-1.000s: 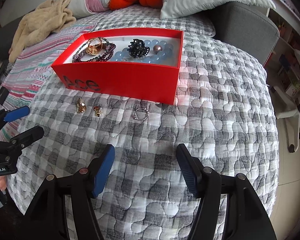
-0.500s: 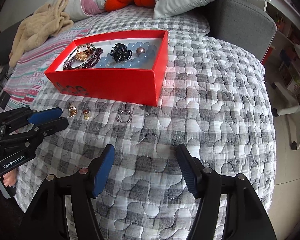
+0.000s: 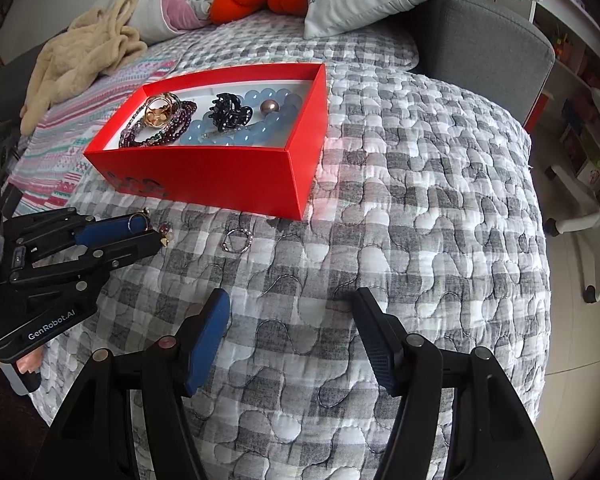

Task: Organize jewelry
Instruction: 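Lower the left gripper onto the gold hoop earring and grasp it, then lower the right gripper onto the silver ring and grasp it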

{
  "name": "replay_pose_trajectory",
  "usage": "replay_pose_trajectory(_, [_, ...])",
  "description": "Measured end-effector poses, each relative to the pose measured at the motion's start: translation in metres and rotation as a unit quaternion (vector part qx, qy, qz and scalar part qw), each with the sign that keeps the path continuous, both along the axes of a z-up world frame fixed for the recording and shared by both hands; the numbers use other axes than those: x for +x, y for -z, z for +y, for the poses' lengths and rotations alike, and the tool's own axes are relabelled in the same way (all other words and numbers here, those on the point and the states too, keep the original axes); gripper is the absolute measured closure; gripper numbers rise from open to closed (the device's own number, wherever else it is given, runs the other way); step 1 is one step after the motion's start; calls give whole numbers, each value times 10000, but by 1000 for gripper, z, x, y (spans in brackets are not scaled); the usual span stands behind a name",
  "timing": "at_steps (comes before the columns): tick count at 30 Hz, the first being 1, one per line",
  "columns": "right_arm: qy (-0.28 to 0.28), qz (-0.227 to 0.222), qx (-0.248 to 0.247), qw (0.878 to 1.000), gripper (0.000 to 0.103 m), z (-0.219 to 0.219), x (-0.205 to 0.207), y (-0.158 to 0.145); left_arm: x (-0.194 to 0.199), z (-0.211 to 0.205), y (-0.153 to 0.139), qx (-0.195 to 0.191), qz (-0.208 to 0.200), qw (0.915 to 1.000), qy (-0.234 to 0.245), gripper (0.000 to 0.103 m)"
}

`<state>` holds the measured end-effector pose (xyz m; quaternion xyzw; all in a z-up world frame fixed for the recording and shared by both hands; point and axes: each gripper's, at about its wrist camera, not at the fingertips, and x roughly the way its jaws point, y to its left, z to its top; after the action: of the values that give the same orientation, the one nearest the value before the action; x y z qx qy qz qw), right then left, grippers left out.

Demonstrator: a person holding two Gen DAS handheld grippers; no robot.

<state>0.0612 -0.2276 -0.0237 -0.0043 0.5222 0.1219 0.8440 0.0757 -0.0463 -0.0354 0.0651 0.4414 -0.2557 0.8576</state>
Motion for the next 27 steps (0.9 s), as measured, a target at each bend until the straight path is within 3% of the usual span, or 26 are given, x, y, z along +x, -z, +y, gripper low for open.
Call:
replay_pose_trajectory(8, [28, -1, 170, 9999, 36, 0, 4, -4, -5, 7, -3, -13, 60, 9999, -140, 94])
replay_pose_trajectory(14, [-216, -72, 120, 9997, 37, 24, 8, -2, -20, 21, -9, 38, 90, 9995, -313, 94])
replay_pose_trajectory(18, [-292, -201, -200, 9992, 54, 42, 13, 5, -26, 37, -12, 8, 118, 9989, -450, 94])
replay_pose_trajectory(22, [-258, -264, -332, 9988, 61, 51, 18, 7, -31, 50, -13, -19, 146, 9984, -543, 94])
replay_pose_trajectory(27, [-205, -303, -403, 9985, 80, 56, 23, 8, -33, 62, -16, -53, 141, 9978, -650, 94])
